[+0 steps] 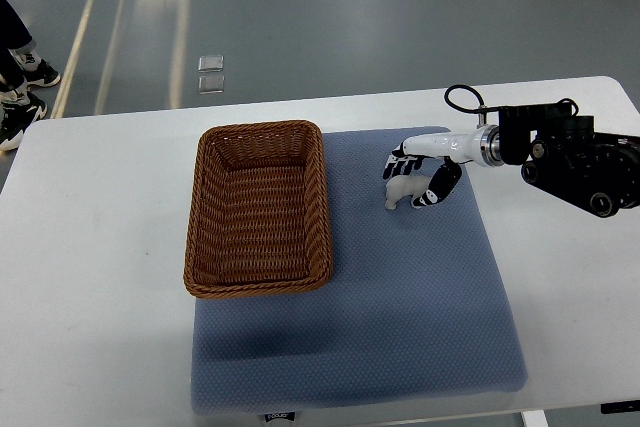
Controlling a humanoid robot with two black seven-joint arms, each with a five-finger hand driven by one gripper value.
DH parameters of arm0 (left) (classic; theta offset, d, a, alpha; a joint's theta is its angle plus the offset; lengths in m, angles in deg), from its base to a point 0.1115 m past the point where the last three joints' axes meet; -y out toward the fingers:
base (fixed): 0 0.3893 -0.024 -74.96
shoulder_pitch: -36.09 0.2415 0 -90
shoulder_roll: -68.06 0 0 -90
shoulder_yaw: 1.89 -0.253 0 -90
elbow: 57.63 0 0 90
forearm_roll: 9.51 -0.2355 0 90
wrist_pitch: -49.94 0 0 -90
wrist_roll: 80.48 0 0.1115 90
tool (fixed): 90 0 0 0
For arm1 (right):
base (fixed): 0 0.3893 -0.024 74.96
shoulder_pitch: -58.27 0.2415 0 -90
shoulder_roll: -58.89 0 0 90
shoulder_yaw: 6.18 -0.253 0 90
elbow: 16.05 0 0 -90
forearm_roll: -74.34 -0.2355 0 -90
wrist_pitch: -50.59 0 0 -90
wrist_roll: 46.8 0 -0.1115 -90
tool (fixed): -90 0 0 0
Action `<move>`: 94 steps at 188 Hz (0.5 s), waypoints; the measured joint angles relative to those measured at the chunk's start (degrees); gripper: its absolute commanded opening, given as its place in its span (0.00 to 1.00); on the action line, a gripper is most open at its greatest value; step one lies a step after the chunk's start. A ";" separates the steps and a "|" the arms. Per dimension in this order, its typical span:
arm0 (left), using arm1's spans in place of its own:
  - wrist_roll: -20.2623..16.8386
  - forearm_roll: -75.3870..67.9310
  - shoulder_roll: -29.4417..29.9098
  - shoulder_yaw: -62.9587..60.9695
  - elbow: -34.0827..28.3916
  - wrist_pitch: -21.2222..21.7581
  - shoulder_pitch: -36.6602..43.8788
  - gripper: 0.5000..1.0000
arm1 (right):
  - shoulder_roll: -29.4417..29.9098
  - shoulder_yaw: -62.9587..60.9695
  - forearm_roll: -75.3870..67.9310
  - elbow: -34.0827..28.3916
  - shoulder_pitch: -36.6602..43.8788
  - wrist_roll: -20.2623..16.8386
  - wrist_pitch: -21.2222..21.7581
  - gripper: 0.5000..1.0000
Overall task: Place white bear in brown basket with right hand
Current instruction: 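Close the right hand fingers around the white bear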
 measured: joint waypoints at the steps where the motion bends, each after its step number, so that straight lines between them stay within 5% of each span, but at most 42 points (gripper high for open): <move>1: 0.00 0.00 0.00 0.00 0.00 0.00 0.00 1.00 | 0.00 0.01 0.00 0.00 0.00 0.03 0.00 0.32; 65: 0.00 -0.01 0.00 0.00 0.00 0.00 -0.01 1.00 | -0.61 0.11 0.00 -0.03 0.18 1.95 0.12 0.00; 94: 0.01 -0.01 0.00 0.00 0.00 0.00 0.00 1.00 | -0.63 0.53 0.65 -0.09 0.21 3.86 0.13 0.00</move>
